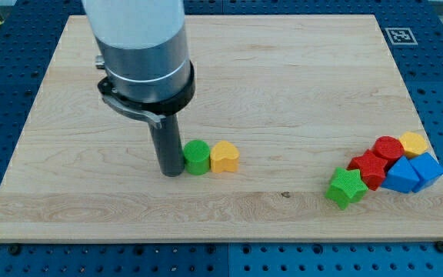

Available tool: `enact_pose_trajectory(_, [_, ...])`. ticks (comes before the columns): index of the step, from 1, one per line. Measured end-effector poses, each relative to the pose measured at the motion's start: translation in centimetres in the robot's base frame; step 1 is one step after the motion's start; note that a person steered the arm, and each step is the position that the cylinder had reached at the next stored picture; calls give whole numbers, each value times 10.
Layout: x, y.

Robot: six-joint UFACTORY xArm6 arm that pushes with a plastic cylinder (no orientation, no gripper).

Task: Slide blue cube along with yellow heart a bit up

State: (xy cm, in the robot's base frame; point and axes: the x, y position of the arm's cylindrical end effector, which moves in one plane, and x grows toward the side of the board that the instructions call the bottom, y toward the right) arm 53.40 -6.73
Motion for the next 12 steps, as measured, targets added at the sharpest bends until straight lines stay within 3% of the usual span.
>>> enact_pose_trajectory(2, [4, 1])
enact_pose_trajectory(4, [52, 7])
enact_pose_trajectory(6, [85, 67])
enact_pose_trajectory(12, [85, 199])
